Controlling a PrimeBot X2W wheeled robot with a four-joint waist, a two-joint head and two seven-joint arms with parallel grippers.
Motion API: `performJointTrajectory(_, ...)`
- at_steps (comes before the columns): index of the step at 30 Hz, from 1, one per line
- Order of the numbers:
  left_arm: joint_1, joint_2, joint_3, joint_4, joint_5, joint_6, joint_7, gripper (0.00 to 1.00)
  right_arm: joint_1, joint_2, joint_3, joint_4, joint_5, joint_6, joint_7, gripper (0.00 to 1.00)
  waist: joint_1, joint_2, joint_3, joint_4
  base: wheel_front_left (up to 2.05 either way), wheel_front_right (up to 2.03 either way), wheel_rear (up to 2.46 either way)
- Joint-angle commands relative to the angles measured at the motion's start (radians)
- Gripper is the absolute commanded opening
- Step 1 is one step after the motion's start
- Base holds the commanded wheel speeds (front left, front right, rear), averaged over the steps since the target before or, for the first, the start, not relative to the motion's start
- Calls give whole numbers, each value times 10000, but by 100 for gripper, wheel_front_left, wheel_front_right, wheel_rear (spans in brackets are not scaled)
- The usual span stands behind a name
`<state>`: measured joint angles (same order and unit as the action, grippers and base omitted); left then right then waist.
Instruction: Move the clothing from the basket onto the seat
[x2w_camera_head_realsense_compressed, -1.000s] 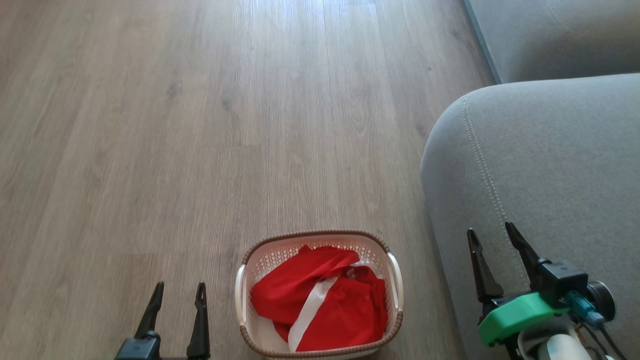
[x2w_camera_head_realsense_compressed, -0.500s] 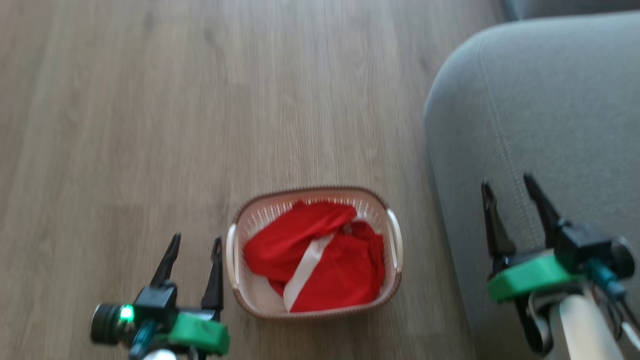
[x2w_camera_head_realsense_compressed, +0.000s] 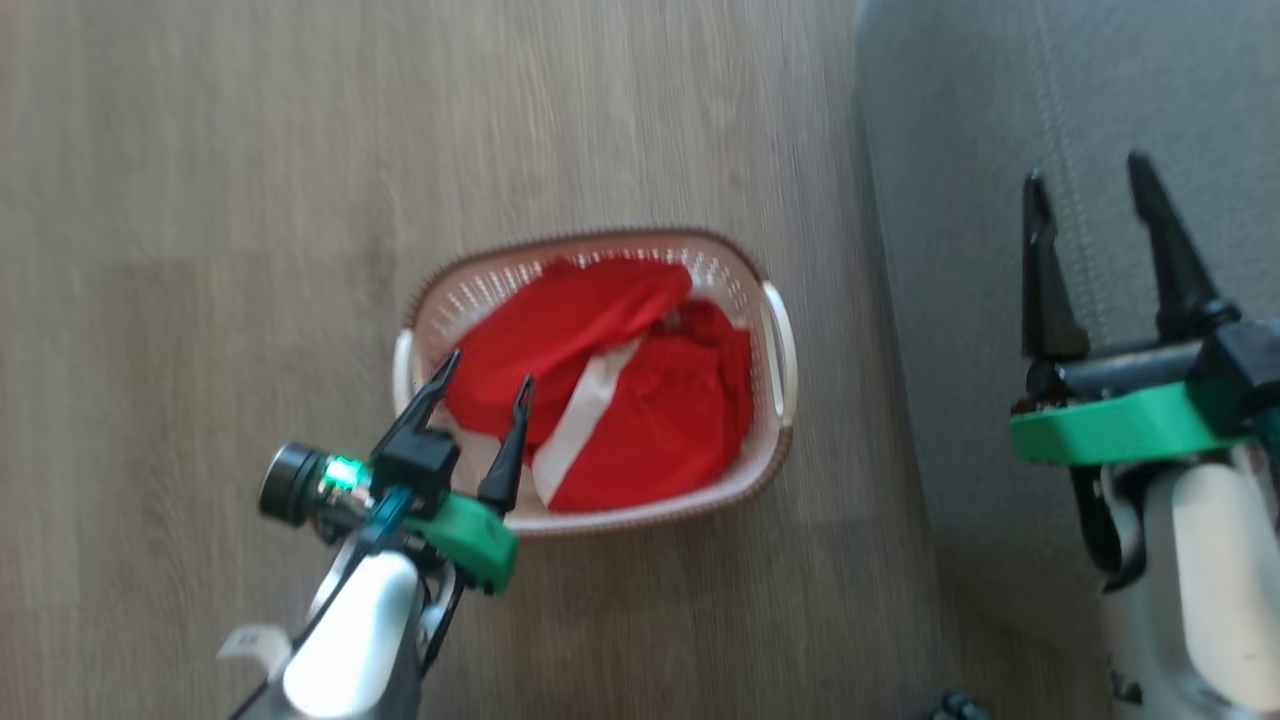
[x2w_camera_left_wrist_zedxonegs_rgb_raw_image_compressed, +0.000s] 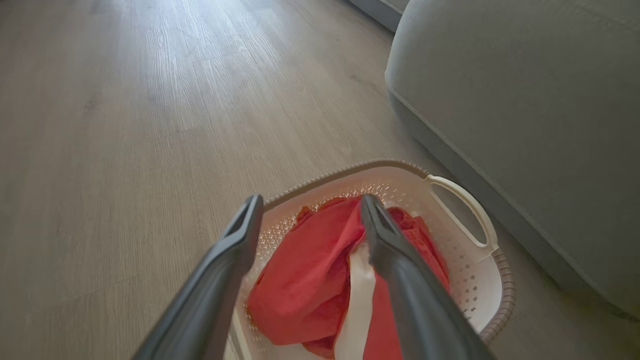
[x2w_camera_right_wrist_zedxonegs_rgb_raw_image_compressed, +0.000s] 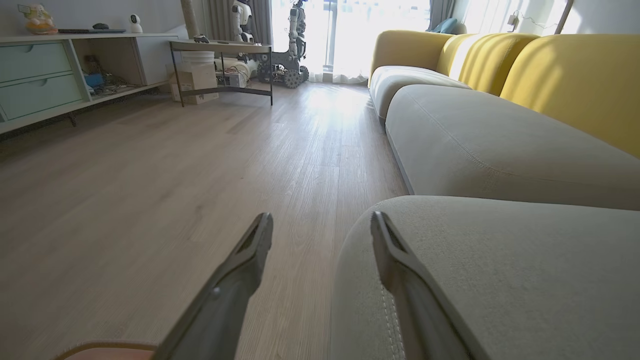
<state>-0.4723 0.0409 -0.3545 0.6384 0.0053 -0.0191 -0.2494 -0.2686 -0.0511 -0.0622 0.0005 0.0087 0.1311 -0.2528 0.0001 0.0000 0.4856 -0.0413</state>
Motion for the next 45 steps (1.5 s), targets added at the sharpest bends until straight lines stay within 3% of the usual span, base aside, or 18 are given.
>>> performJointTrajectory(1, -112, 124, 196, -134, 76, -30, -124, 100, -146, 9, 200, -391, -37, -4, -90, 100, -1, 0, 721, -268, 0, 0, 0)
performJointTrajectory(15, -3030, 273, -614, 3891, 707, -120, 122, 100, -869, 9, 583, -1777, 305, -4, -90, 100, -1, 0, 2773, -886, 0, 0, 0)
performJointTrajectory(35, -5074, 698, -866, 6120, 772, 579, 625, 100, -1202, 9, 950, -2630, 598, -4, -90, 100, -1, 0, 4147, -1451, 0, 0, 0)
performJointTrajectory(38, -5148, 614, -910, 6203, 701, 515, 652, 11, -1217, 9, 984, -2602, 619, -4, -90, 100, -1, 0, 4149, -1477, 0, 0, 0)
performJointTrajectory(39, -5159, 582, -927, 6223, 675, 484, 643, 0, -1221, 9, 985, -2583, 621, -4, -90, 100, -1, 0, 4127, -1474, 0, 0, 0)
performJointTrajectory(45, -5125, 428, -1031, 6282, 550, 313, 470, 0, -1226, 9, 978, -2437, 622, -4, -90, 100, -1, 0, 3821, -1383, 0, 0, 0)
